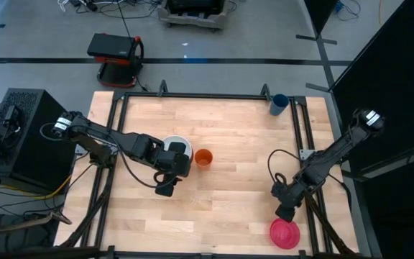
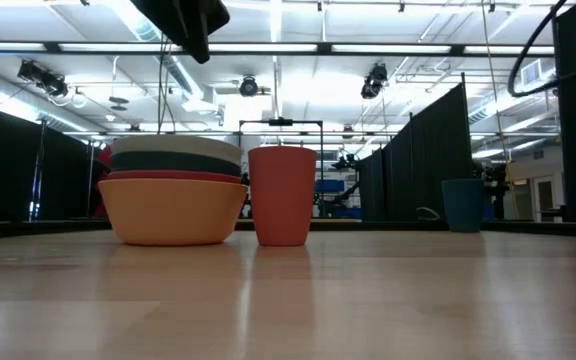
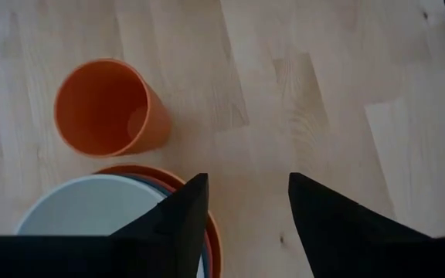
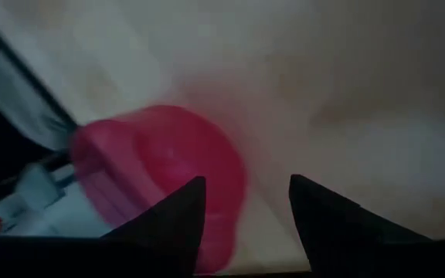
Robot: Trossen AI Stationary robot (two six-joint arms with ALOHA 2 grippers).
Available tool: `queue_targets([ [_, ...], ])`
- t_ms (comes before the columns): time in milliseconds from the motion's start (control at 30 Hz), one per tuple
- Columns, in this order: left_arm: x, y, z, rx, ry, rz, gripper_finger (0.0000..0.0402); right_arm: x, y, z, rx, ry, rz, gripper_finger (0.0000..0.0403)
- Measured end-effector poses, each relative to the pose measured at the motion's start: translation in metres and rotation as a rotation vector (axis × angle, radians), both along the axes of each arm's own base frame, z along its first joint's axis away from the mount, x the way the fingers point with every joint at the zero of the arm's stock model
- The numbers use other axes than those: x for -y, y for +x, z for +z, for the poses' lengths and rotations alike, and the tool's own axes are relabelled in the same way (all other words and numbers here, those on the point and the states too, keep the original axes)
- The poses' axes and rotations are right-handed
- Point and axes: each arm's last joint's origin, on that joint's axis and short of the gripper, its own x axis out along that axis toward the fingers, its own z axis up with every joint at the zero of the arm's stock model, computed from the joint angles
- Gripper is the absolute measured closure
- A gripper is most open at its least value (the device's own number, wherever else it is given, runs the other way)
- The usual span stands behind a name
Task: Nest bowls inside each other
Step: Stack the pink bowl on top of the stacked bowls
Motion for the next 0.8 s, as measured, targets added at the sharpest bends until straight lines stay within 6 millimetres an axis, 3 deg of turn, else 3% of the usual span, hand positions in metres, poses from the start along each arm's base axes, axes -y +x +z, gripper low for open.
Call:
queue_targets([
  [800, -0.0005, 0.0004, 0.0002, 0.008, 0.016, 0.012, 0.0237, -0.0052, 0.0045, 0.0013, 0.047, 0.049, 0.023, 0.0214],
])
